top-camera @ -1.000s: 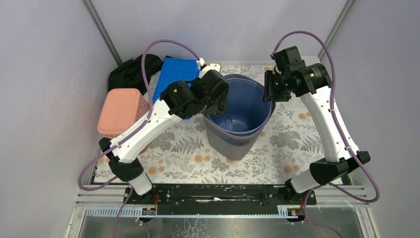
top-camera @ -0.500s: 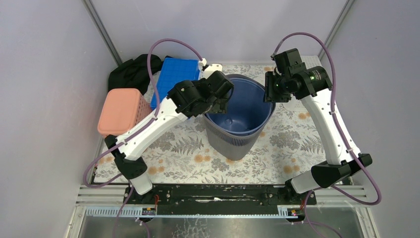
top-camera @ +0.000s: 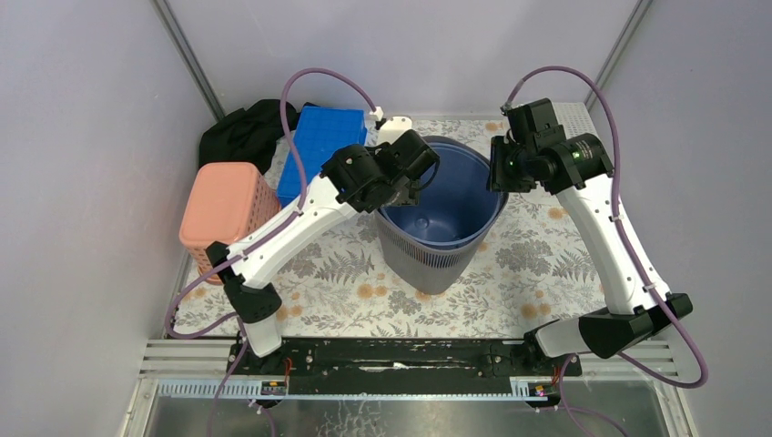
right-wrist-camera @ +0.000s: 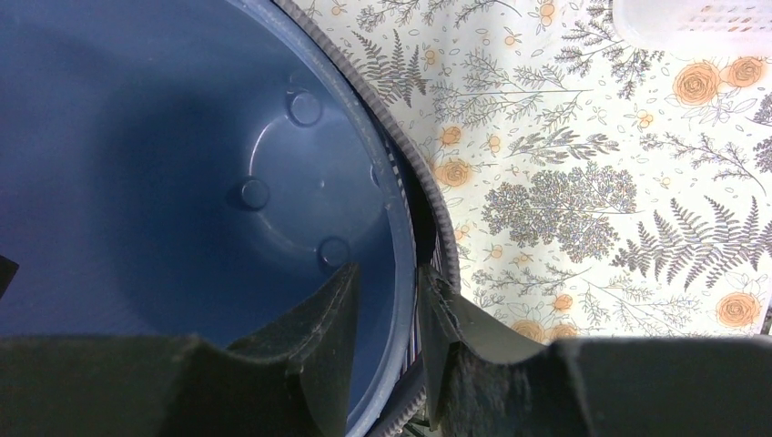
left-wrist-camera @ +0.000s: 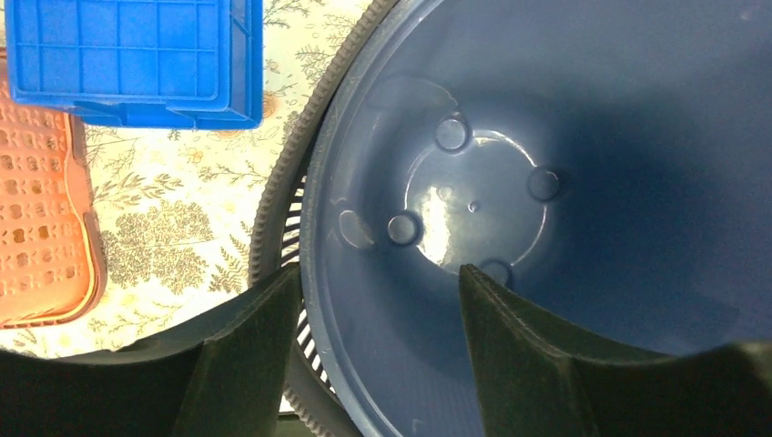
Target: Turn the large container upside down
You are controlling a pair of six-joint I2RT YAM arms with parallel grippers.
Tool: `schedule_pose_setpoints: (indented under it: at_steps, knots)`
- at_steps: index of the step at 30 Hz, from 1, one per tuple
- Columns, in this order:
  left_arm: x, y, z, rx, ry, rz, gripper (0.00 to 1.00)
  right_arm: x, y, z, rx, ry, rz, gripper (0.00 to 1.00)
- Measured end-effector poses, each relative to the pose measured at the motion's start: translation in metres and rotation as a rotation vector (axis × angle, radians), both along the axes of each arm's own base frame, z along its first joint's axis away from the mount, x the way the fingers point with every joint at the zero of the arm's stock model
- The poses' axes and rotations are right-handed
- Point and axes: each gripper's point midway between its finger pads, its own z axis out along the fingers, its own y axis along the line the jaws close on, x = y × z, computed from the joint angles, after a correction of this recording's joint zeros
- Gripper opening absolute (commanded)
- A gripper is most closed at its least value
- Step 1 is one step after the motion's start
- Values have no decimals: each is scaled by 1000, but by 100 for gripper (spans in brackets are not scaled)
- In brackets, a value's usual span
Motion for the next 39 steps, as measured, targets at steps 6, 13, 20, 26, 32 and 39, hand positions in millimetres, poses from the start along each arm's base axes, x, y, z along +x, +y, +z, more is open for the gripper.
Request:
schedule_pose_setpoints:
  at_steps: [6, 13, 20, 26, 32, 39]
  knots:
    - [1, 6, -3, 28, 4, 17, 55, 1, -1, -1, -7, -2, -4, 37]
    - [4, 14, -5, 42, 9, 37, 41, 2, -3, -2, -20, -3, -10, 36]
    - [7, 25, -8, 33, 7, 50, 17, 8, -1, -9, -37, 15, -13, 33]
    - [8, 27, -7, 8, 0, 50, 0, 8, -5, -12, -57, 17, -21, 13]
    - [12, 25, -7, -9, -2, 40, 0, 8, -6, -12, -64, 21, -21, 5]
    - [12, 24, -6, -13, 4, 18, 0, 5, -5, -10, -74, 63, -14, 3]
